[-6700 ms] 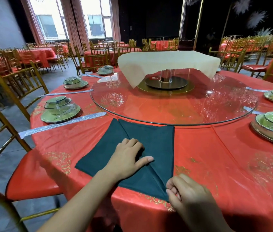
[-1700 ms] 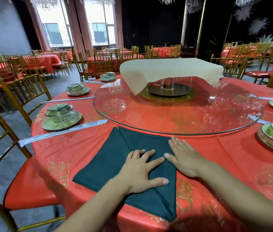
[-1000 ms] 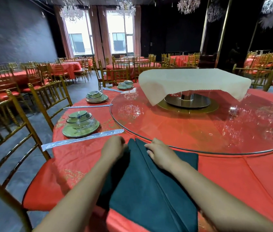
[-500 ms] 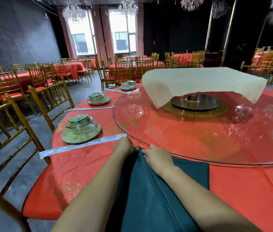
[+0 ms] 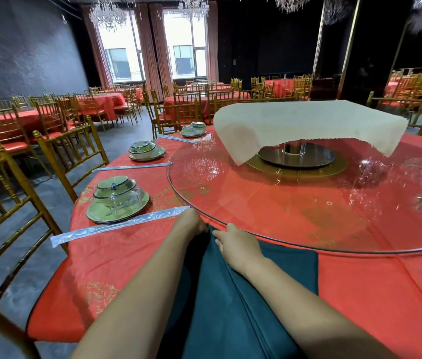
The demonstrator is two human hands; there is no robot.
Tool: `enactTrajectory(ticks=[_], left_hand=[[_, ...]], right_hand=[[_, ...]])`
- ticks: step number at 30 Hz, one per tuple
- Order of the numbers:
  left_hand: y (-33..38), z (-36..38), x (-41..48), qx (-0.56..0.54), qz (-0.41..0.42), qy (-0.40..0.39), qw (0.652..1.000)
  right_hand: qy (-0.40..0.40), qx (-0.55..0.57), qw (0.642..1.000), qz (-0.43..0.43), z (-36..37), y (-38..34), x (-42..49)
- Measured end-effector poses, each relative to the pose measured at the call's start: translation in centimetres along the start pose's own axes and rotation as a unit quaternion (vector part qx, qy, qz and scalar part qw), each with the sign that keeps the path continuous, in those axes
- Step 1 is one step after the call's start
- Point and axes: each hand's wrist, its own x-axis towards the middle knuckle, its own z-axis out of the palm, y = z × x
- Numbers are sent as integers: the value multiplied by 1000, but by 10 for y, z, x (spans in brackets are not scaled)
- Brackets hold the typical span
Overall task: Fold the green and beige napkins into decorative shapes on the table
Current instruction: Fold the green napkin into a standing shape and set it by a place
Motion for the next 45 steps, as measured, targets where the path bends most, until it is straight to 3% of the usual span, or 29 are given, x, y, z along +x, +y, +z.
enactTrajectory(ticks=[7,11,14,17,20,24,29,37,45], left_hand=[[7,-8,-8,-110,25,-22,993],[3,-6,-10,-178,11,-30,983],[-7,-8,-10,-283,28,-43,958],[-12,-26,-24,-339,102,-71,932],[-8,-50,-41,-349,180,-93,915],[6,-81,-61,-341,226,-113,906],[34,-116,-90,-328,260,-97,903],[86,-167,-136,-303,335,-84,888],[132,-200,-169,-220,375,-62,899]], right_hand=[[21,-26,999,-3,0,-3,-3],[34,12,999,-5,-3,-4,-6],[74,79,994,5,-13,-4,-9],[145,117,982,-6,-28,-5,-7],[138,160,977,-6,-49,-5,-1],[64,340,938,-9,-86,-8,-10],[132,309,940,-61,-129,-20,-32],[264,299,912,-98,-195,-27,-72],[312,233,915,-109,-254,-18,-92]])
